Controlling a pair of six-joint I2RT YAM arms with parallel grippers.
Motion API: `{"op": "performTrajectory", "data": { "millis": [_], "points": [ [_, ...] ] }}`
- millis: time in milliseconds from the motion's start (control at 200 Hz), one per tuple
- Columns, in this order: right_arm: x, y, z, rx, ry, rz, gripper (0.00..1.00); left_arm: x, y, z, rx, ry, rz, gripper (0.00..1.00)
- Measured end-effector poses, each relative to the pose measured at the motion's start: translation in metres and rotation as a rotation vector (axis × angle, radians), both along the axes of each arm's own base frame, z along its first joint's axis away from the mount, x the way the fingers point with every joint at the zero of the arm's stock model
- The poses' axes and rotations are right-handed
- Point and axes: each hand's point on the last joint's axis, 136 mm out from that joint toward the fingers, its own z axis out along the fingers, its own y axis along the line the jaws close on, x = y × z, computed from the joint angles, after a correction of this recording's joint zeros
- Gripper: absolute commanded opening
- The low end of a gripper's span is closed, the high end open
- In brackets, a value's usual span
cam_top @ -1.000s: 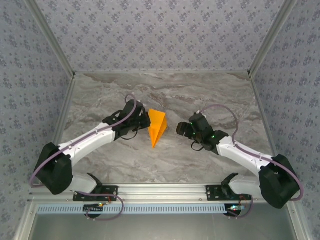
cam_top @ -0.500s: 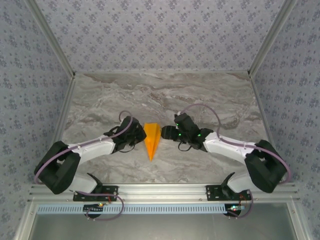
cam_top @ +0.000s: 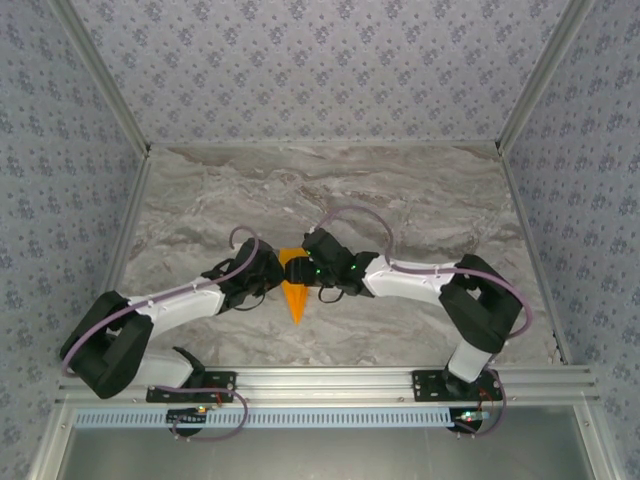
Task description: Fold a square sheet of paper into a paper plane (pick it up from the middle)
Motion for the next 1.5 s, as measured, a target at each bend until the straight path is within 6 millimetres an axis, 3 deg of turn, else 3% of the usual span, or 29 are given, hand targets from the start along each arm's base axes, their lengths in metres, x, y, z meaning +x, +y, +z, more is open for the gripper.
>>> {"op": "performTrajectory", "data": {
  "millis": [130, 435, 874, 1139, 1499],
  "points": [
    [-0.002, -0.007, -0.021, -0.051, 0.054, -0.034, 0.53, -0.003, 0.004, -0.006, 0.011, 0.009, 0.008, 0.00],
    [-0.006, -0.018, -0.031, -0.087, 0.095, -0.075, 0.65, -0.009, 0.010, -0.016, 0.030, 0.028, 0.016, 0.00],
    [-0.033, -0.016, -0.044, -0.055, 0.226, -0.067, 0.60, -0.008, 0.009, -0.013, 0.016, 0.021, 0.015, 0.00],
    [-0.048, -0.008, -0.044, -0.044, 0.259, -0.034, 0.59, -0.008, 0.007, -0.009, -0.008, 0.018, 0.010, 0.00],
    [-0.050, 0.001, -0.039, -0.026, 0.226, 0.013, 0.70, -0.010, 0.005, -0.009, -0.018, 0.026, 0.002, 0.00]
  ]
}}
